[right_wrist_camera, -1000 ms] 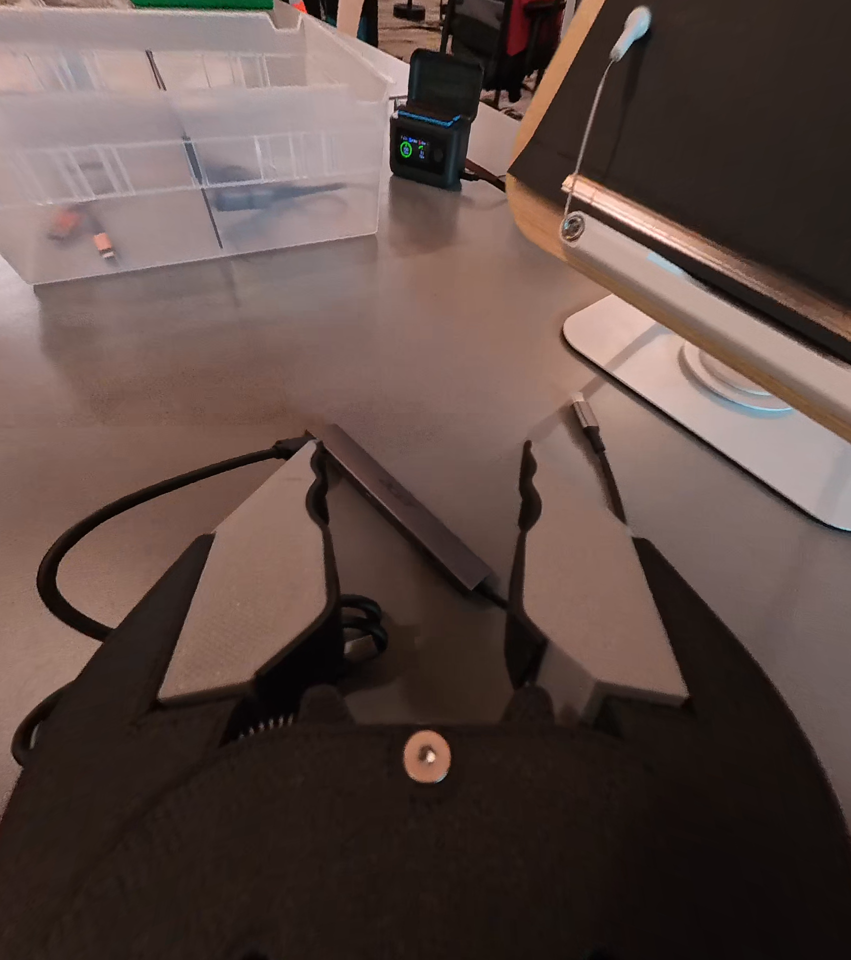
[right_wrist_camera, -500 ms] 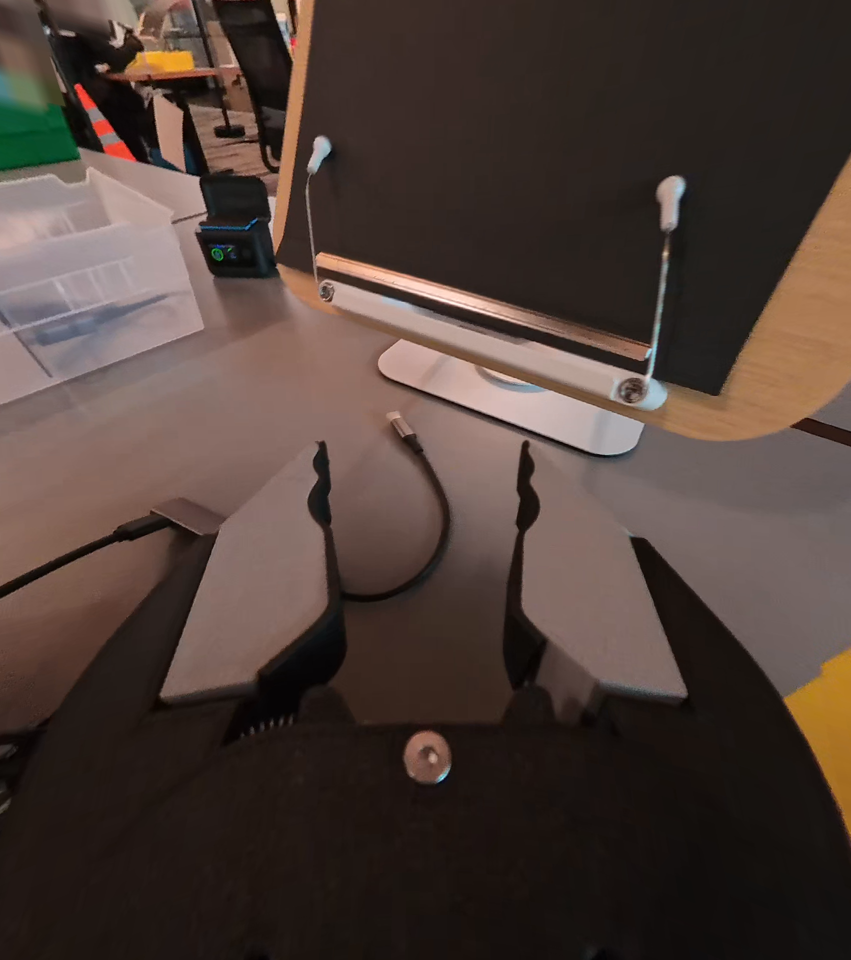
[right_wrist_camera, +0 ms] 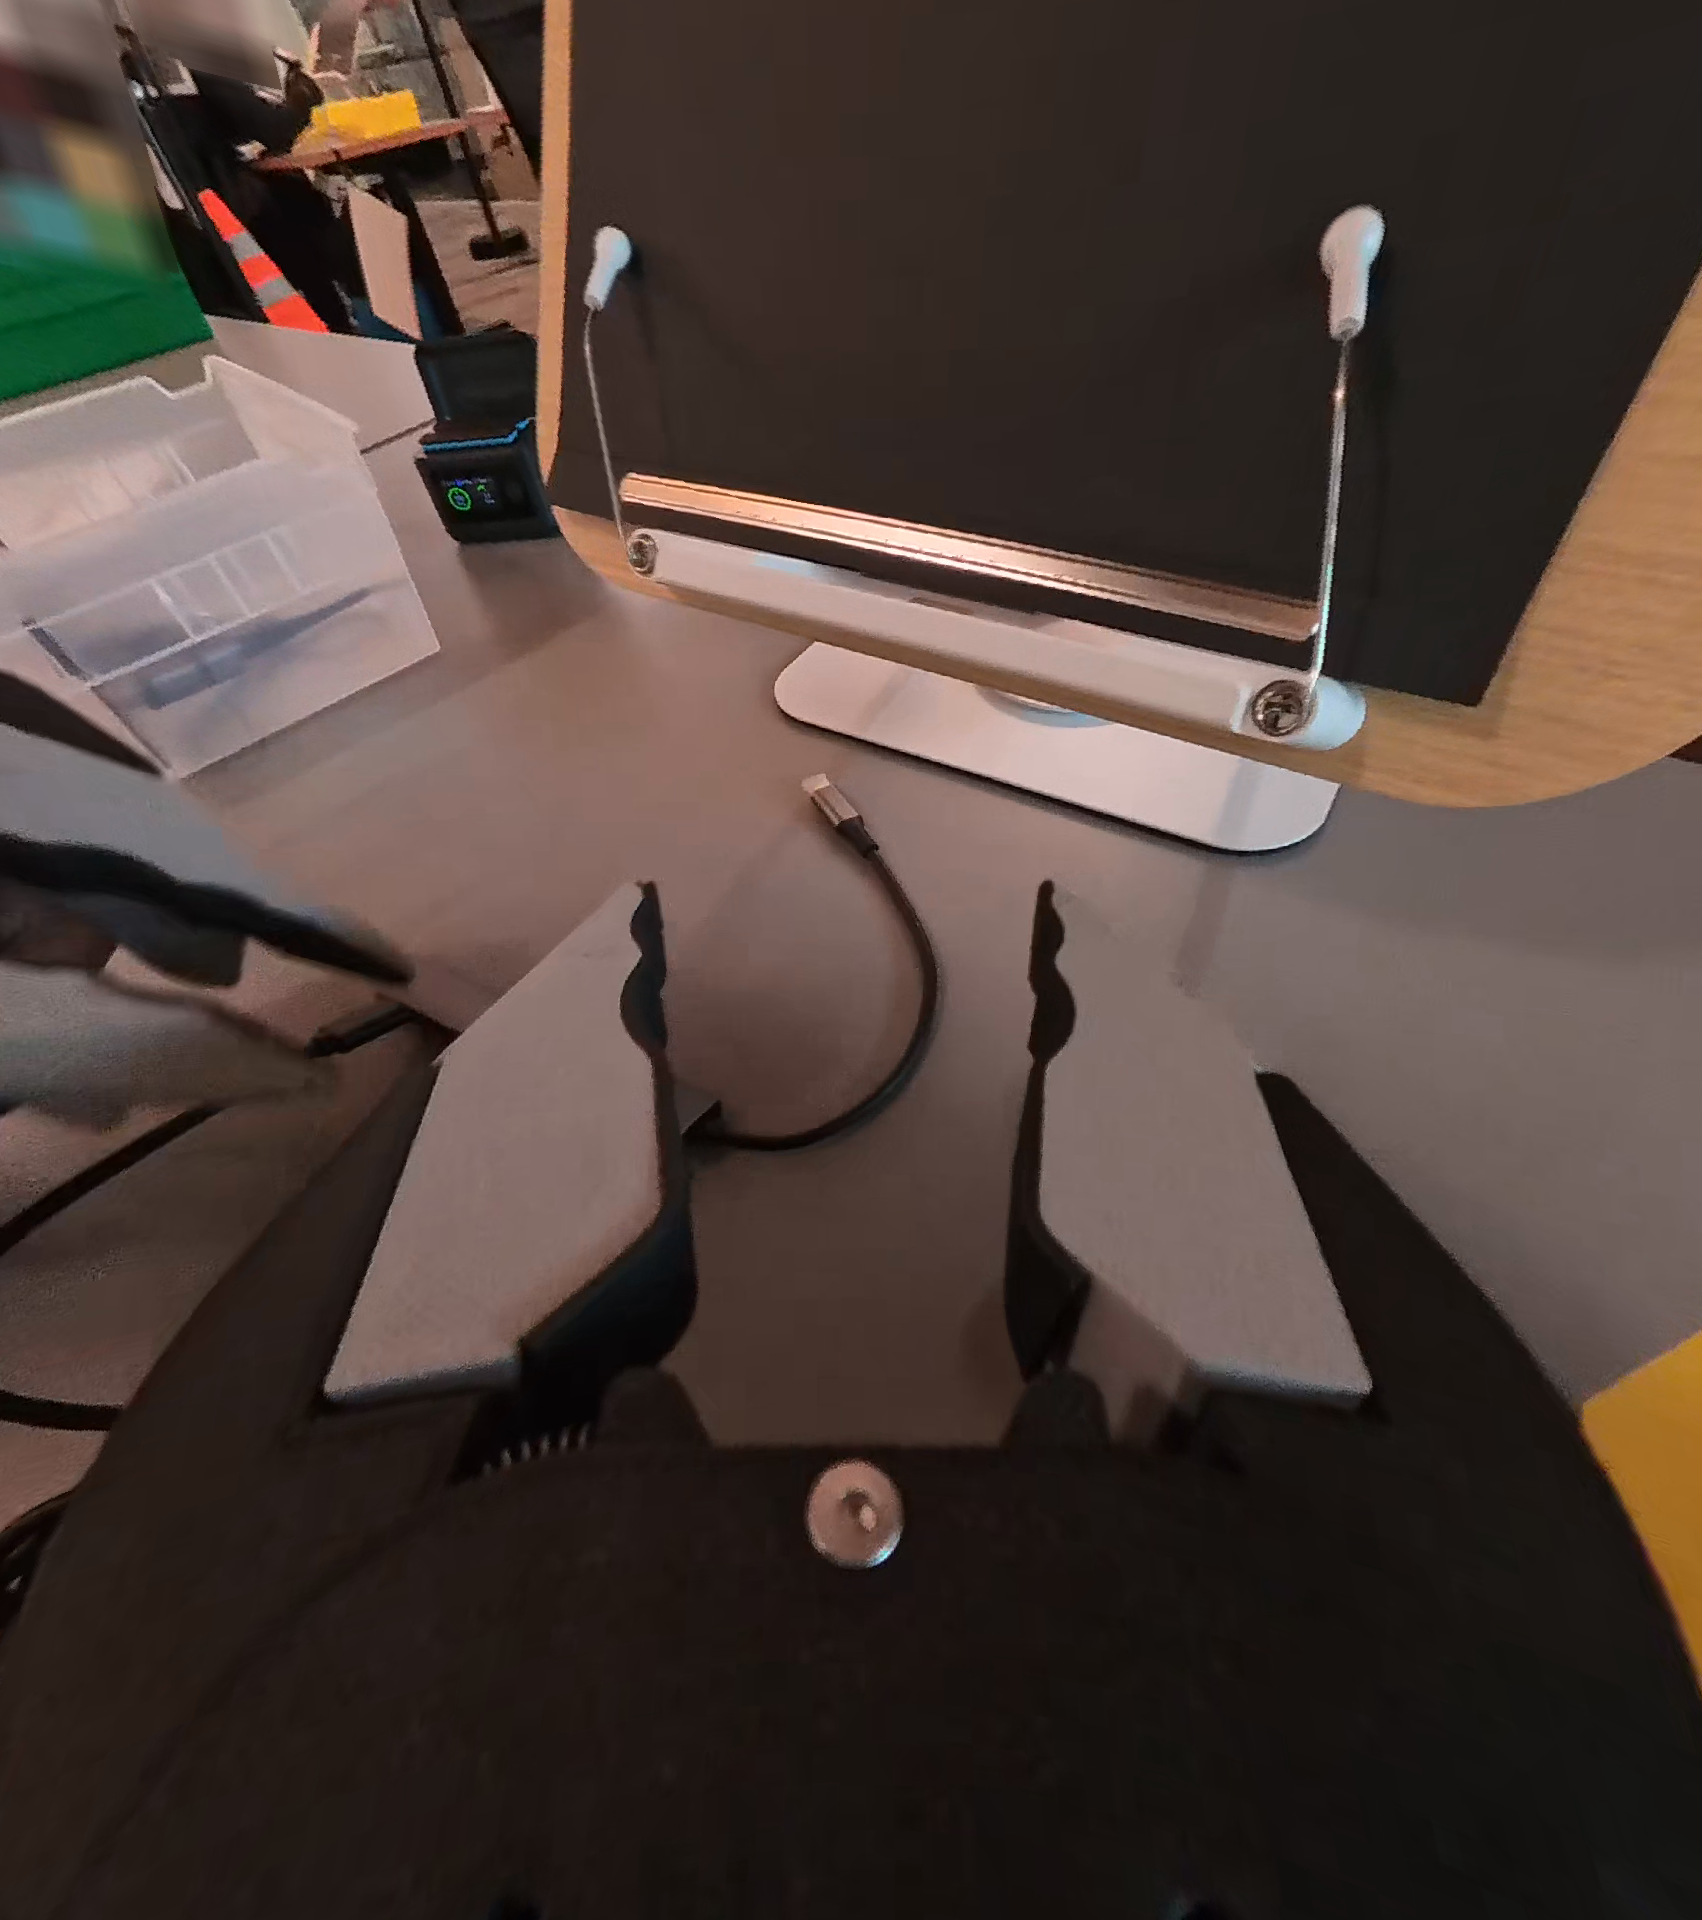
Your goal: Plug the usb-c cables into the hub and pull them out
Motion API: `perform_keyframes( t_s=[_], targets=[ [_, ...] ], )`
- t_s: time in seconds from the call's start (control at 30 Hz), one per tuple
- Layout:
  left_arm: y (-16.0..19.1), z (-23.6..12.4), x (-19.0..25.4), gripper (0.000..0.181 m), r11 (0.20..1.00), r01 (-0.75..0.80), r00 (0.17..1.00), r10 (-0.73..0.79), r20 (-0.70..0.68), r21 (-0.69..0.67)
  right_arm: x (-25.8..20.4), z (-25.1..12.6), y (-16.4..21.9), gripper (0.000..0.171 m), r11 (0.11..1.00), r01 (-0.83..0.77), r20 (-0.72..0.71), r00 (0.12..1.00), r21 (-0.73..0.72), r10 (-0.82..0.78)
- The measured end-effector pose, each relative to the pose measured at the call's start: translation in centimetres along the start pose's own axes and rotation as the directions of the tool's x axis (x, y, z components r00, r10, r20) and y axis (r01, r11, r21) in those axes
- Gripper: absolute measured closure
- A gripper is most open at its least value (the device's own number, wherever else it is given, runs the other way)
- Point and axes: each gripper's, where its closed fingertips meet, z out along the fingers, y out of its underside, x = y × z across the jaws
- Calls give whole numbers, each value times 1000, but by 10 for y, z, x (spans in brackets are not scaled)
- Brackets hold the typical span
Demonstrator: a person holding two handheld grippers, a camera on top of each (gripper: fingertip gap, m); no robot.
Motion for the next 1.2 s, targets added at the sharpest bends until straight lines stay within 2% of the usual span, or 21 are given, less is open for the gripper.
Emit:
perform_keyframes(
  t_s=[0.1, 0.2, 0.3, 0.43, 0.57, 0.83, 1.2],
  targets=[
    [6, -15, -36, 163, 999, -30, 988, 26, 149, 20, -9, 4, 3, 102, 1000, 4, 44, 999, -7, -3],
    [14, -28, -72, 179, 997, -66, 947, 53, 316, 31, -21, 9, 9, 96, 996, 83, 75, 994, -27, -81],
    [28, -32, -91, 181, 999, -53, 922, 49, 385, 0, -33, 14, 16, 91, 979, 196, 93, 977, -49, -191],
    [43, -25, -99, 181, 997, -34, 912, 58, 406, -65, -41, 20, 25, 92, 942, 325, 95, 944, -80, -317],
    [50, -21, -98, 181, 992, -48, 908, 90, 409, -113, -41, 22, 34, 98, 921, 368, 91, 929, -126, -359],
    [61, -15, -96, 181, 982, -44, 916, 113, 385, -184, -39, 32, 55, 98, 950, 236, 153, 966, -205, -207],
    [62, -13, -96, 181, 976, -65, 911, 144, 388, -209, -38, 34, 60, 99, 942, 237, 149, 967, -238, -206]
  ],
)
